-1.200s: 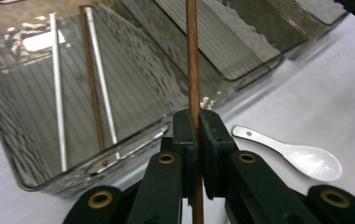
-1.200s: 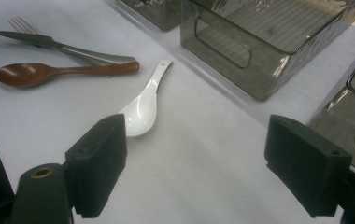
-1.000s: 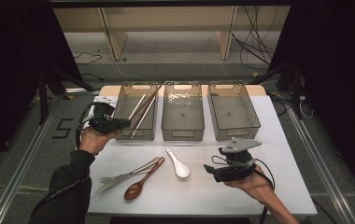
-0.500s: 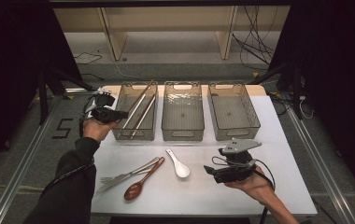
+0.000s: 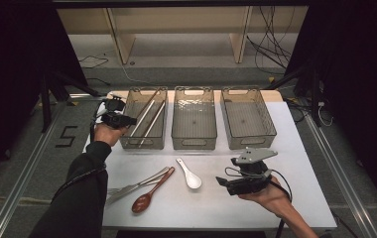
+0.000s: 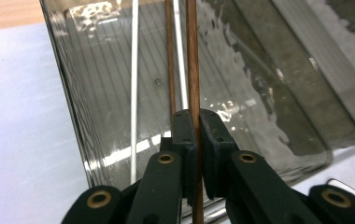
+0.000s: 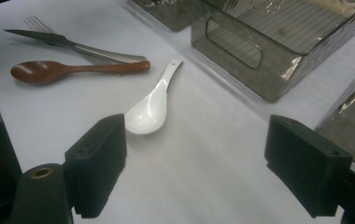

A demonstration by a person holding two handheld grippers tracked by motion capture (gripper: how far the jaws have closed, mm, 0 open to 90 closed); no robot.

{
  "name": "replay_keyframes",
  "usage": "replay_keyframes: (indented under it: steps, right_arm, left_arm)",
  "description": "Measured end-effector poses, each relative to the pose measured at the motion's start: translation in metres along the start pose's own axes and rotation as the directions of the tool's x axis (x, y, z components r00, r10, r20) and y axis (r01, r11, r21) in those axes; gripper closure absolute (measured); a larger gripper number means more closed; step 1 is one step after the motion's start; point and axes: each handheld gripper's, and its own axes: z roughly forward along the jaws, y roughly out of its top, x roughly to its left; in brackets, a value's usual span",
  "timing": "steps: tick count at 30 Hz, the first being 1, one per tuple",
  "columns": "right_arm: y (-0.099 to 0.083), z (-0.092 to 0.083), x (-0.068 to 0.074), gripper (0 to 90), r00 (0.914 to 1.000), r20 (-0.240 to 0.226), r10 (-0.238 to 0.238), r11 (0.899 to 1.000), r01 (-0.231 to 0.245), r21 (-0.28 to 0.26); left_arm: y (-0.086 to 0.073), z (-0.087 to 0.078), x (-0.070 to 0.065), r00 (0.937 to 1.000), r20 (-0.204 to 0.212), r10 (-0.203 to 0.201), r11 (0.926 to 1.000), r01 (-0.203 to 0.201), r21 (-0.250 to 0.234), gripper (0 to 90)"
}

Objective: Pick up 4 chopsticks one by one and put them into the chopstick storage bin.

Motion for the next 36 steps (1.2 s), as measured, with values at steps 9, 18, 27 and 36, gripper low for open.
replay_keyframes:
  steps: [9, 18, 27, 36]
  right_arm:
    - [0.0, 0.0, 0.0, 22.3, 1.0, -0.001, -0.001, 1.0, 0.001, -0.003]
    - [0.0, -0.002, 0.001, 22.0, 1.0, 0.0, -0.003, 1.0, 0.003, -0.01]
    - [0.001, -0.002, 0.003, 21.9, 1.0, 0.006, -0.007, 1.0, 0.007, -0.016]
    - [0.001, -0.003, 0.003, 22.0, 0.9999, 0.008, -0.007, 1.0, 0.007, -0.03]
  left_arm:
    - [-0.004, 0.003, -0.012, 0.9981, -0.003, 0.062, 0.9977, -0.062, 0.027, 55.0]
    - [-0.018, -0.029, -0.028, 0.9893, 0.106, 0.1, 0.9946, -0.097, -0.036, 32.0]
    - [-0.045, -0.053, -0.047, 0.9785, 0.152, 0.139, 0.99, -0.134, -0.046, 26.0]
    - [-0.073, -0.058, -0.076, 0.963, 0.181, 0.2, 0.9796, -0.192, -0.059, 22.2]
